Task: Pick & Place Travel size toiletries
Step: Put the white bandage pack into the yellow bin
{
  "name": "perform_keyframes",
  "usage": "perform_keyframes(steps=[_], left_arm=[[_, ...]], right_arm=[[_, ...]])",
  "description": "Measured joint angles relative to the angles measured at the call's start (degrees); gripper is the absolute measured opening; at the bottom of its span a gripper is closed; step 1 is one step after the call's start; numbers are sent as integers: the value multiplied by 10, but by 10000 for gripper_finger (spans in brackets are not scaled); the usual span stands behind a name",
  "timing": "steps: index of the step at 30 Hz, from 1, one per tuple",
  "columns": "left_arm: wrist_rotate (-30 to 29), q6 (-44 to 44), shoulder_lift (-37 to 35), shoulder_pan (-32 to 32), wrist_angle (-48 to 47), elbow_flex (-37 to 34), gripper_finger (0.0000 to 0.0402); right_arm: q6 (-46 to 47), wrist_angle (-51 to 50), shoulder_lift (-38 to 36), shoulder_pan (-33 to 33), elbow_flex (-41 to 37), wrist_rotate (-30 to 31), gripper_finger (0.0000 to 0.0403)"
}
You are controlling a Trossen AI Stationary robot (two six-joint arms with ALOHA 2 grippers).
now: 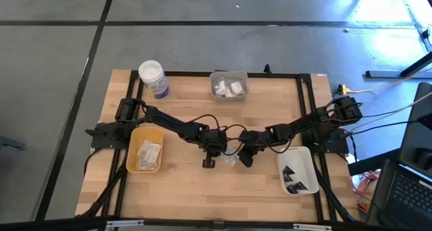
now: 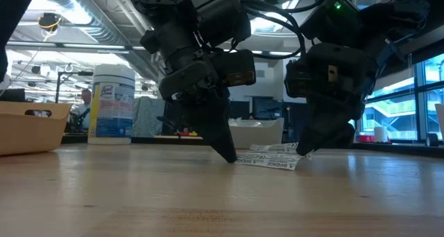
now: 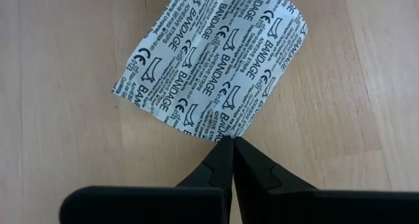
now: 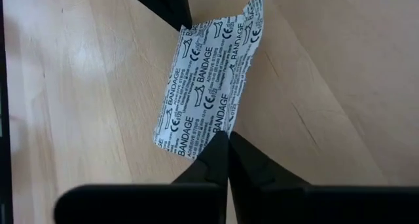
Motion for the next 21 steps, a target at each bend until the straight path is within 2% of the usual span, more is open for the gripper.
perform_keyframes(steps=[3,6,11,15,21], left_arm=[[0,6,0,-1,3,0,7],[6,7,0,-2,2,0,29],[28,3,0,-1,-14,1,97],[40,-11,-1,4,-19,2,147],[126,-34,-14,23,-43,-1,184]], right_arm=[[-2,0,0,0,0,0,4],[-4,-2,0,0,0,-4,3],[-12,-3,-1,3,0,-32,2],[-22,-4,-7,14,0,-32,1],[-32,-11,-45,40,0,-18,1]])
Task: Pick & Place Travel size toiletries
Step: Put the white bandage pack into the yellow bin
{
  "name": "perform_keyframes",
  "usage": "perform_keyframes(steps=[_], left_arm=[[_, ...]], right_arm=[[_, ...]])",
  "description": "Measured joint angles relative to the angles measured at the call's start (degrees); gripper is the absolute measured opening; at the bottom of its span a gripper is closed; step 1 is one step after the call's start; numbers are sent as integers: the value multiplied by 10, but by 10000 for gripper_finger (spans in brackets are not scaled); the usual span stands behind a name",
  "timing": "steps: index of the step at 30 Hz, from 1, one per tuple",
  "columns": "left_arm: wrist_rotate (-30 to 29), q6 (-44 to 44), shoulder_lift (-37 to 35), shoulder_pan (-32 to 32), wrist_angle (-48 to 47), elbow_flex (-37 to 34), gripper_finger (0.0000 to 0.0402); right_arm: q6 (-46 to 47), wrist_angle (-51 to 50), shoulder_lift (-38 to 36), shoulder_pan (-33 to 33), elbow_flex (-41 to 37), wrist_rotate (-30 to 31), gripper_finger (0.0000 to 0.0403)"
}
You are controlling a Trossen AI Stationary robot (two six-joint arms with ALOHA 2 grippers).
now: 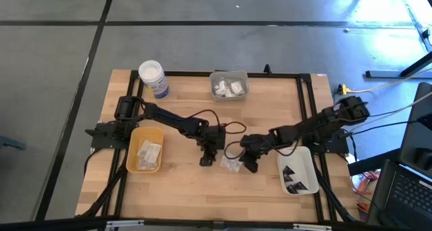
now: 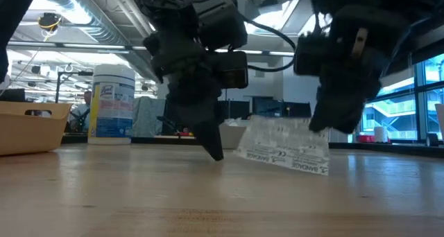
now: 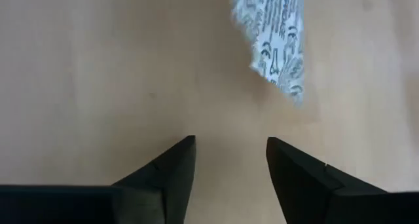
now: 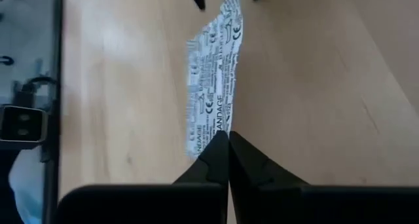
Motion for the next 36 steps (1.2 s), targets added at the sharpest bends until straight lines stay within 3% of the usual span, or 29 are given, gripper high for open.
perform_keyframes(steps=[12,20,28,36], left_arm=[[168,-58,-9,8,104,0,187],[169,-69,-12,10,162,0,187],[169,-73,-12,16,200,1,182],[156,-72,-12,16,197,1,121]], right_arm=[[-7,-45,-122,60,0,102,0],[-2,-61,-149,87,0,142,0],[5,-64,-149,87,0,145,0],[5,-65,-149,87,0,146,0]])
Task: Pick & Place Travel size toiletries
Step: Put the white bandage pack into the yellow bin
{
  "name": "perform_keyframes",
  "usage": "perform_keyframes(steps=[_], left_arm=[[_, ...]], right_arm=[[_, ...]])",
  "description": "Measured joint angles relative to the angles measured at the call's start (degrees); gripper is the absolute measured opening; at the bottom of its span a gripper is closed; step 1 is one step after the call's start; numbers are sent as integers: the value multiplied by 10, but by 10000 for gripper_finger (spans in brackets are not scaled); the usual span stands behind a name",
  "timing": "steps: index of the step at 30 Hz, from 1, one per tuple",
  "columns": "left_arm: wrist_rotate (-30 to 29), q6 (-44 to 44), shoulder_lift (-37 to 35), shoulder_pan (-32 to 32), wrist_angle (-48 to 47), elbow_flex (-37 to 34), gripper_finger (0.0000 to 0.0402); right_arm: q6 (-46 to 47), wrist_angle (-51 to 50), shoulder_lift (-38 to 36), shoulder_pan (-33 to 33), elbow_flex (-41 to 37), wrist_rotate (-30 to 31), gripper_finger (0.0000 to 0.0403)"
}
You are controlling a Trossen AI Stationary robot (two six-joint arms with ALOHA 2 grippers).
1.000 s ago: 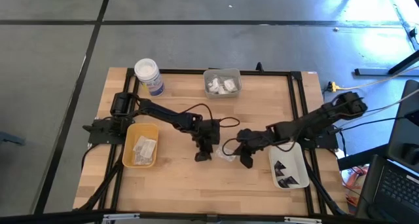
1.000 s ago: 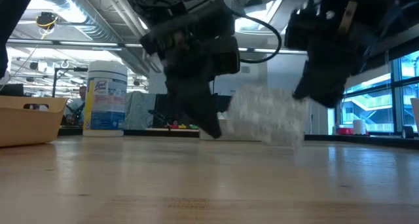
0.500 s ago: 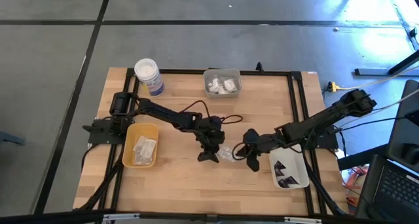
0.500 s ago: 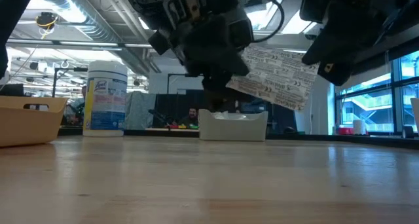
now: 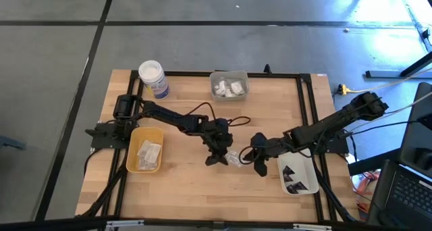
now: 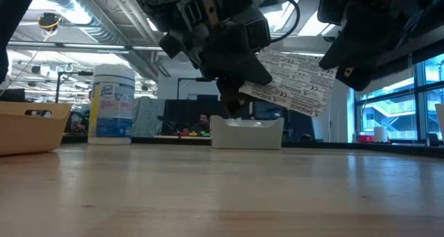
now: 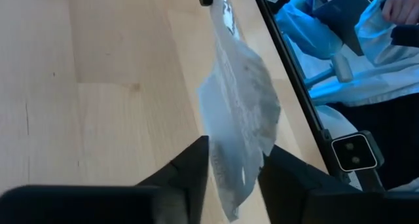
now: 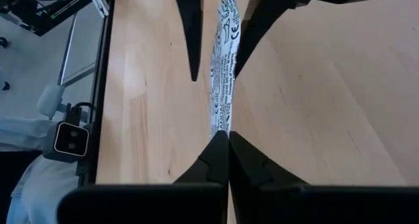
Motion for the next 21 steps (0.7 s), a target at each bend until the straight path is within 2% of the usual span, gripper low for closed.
perform_keyframes(steps=[10,17,21], left_arm=[[7,-8,0,0,0,0,9],[8,-15,0,0,-1,0,4],[14,-15,-1,2,-21,2,4]], right_arm=[[0,0,0,0,0,-9,0],[0,1,0,0,0,-14,1],[9,0,0,0,1,-35,26]])
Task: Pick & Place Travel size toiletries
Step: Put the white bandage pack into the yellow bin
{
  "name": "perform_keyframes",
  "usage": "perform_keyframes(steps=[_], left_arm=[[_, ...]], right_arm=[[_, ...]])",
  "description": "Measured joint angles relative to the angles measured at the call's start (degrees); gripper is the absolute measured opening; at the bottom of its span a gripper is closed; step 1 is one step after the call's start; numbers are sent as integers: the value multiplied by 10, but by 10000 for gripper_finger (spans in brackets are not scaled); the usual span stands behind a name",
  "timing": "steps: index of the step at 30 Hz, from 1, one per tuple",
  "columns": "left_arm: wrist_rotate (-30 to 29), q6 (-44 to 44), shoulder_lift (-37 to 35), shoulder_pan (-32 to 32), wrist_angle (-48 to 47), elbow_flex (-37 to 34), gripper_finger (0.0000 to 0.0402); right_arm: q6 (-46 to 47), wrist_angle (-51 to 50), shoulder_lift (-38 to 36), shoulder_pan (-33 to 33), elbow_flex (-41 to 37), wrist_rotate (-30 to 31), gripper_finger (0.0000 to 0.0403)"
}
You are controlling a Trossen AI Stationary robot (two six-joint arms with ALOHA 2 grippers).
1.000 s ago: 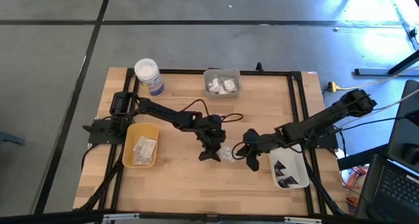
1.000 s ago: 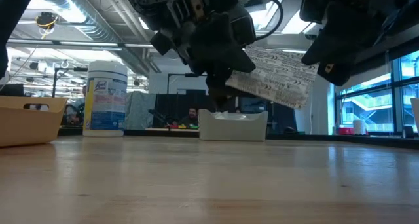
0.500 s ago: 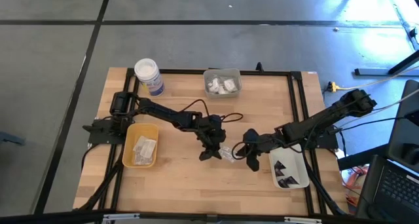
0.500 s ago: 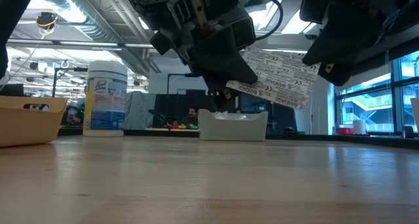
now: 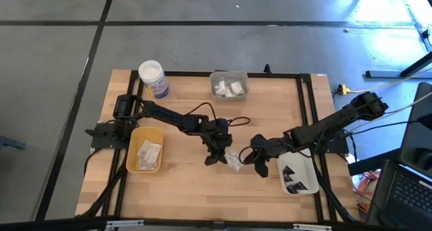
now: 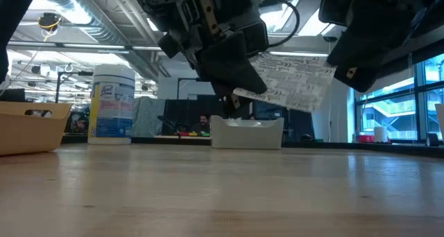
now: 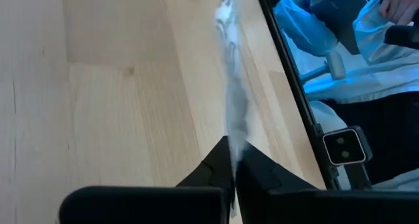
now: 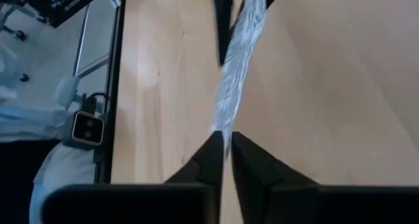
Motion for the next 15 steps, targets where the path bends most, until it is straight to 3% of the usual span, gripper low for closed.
perform_keyframes(steps=[8,15], left_arm=[[-12,7,-31,18,-107,0,3],[-129,26,-122,13,-287,0,3]], right_arm=[[-16,-6,-4,-1,0,-20,122],[-16,-24,-31,-1,0,-27,177]])
